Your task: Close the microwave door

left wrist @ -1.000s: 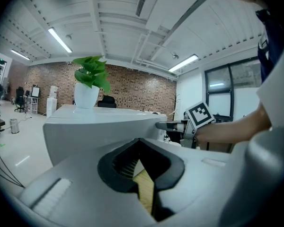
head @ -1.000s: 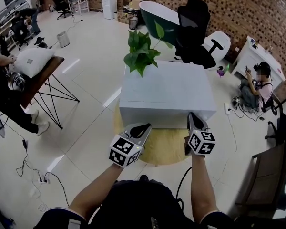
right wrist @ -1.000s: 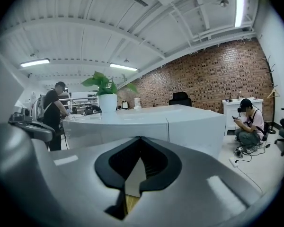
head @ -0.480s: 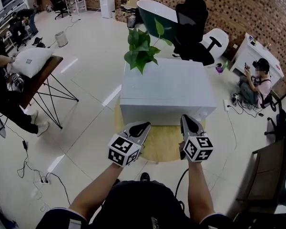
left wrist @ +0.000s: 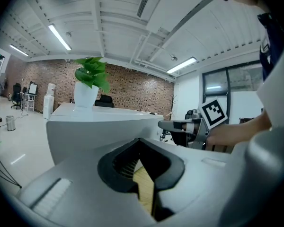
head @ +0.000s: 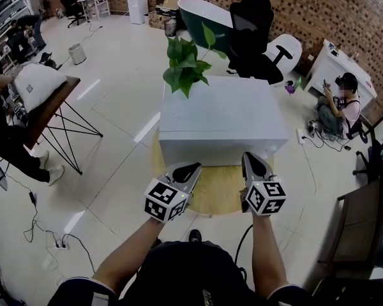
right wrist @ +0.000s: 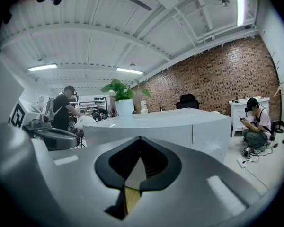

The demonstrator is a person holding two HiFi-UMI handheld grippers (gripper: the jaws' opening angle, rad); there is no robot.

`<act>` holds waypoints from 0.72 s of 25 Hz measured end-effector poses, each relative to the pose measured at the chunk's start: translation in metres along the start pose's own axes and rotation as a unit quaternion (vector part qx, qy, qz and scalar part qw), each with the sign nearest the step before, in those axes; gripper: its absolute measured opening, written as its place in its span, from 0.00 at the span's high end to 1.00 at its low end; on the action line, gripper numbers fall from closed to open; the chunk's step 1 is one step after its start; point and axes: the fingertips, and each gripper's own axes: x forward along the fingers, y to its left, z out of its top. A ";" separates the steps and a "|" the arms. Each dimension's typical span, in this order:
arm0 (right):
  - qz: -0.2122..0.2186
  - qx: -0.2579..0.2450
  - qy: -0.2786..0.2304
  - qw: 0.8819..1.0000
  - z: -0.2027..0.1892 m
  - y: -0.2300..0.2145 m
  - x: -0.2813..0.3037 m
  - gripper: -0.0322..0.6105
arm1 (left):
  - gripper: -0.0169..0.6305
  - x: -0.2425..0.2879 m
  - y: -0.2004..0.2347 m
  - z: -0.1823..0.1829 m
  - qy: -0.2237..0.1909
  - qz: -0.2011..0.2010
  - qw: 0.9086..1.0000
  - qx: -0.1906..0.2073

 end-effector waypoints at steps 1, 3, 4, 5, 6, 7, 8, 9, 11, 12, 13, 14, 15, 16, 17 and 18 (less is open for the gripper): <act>0.002 -0.002 0.000 1.000 0.000 0.001 -0.001 0.95 | 0.96 0.000 0.000 0.000 0.000 -0.001 1.000 0.000; 0.010 -0.011 -0.001 1.000 0.004 0.005 -0.003 0.95 | 0.96 0.001 -0.001 0.000 0.000 -0.002 1.000 0.001; 0.016 -0.017 -0.004 1.000 0.008 0.008 -0.004 0.95 | 0.96 0.002 -0.001 0.001 0.000 -0.003 1.000 0.001; 0.023 -0.024 -0.010 0.999 0.014 0.012 -0.005 0.95 | 0.96 0.002 -0.002 0.001 0.000 -0.004 1.000 0.001; 0.030 -0.031 -0.016 0.999 0.020 0.016 -0.007 0.95 | 0.96 0.003 -0.002 0.002 0.000 -0.004 1.000 0.001; 0.037 -0.037 -0.024 0.998 0.026 0.020 -0.008 0.95 | 0.96 0.003 -0.002 0.002 -0.001 -0.004 1.000 0.001; 0.043 -0.043 -0.030 0.998 0.032 0.024 -0.009 0.95 | 0.96 0.004 -0.002 0.003 -0.002 -0.005 1.000 0.002; 0.048 -0.046 -0.036 0.997 0.037 0.027 -0.010 0.95 | 0.96 0.004 -0.003 0.004 -0.003 -0.006 1.000 0.002; 0.056 -0.050 -0.043 0.996 0.043 0.033 -0.012 0.95 | 0.96 0.005 -0.003 0.004 -0.004 -0.007 1.000 0.003; 0.060 -0.051 -0.045 0.996 0.046 0.036 -0.012 0.95 | 0.96 0.005 -0.004 0.005 -0.004 -0.007 1.000 0.004; 0.064 -0.051 -0.046 0.996 0.047 0.039 -0.012 0.95 | 0.96 0.005 -0.004 0.005 -0.005 -0.007 1.000 0.004; 0.067 -0.052 -0.047 0.995 0.048 0.041 -0.013 0.95 | 0.95 0.005 -0.005 0.006 -0.005 -0.008 1.000 0.005; 0.071 -0.053 -0.046 0.995 0.049 0.043 -0.013 0.95 | 0.96 0.005 -0.005 0.006 -0.005 -0.008 1.000 0.005; 0.073 -0.054 -0.046 0.995 0.049 0.045 -0.013 0.95 | 0.96 0.005 -0.005 0.006 -0.005 -0.008 1.000 0.006; 0.075 -0.055 -0.045 0.995 0.050 0.047 -0.013 0.95 | 0.96 0.004 -0.006 0.006 -0.005 -0.008 1.000 0.006; 0.077 -0.055 -0.044 0.995 0.050 0.049 -0.013 0.95 | 0.96 0.004 -0.006 0.006 -0.004 -0.008 1.000 0.006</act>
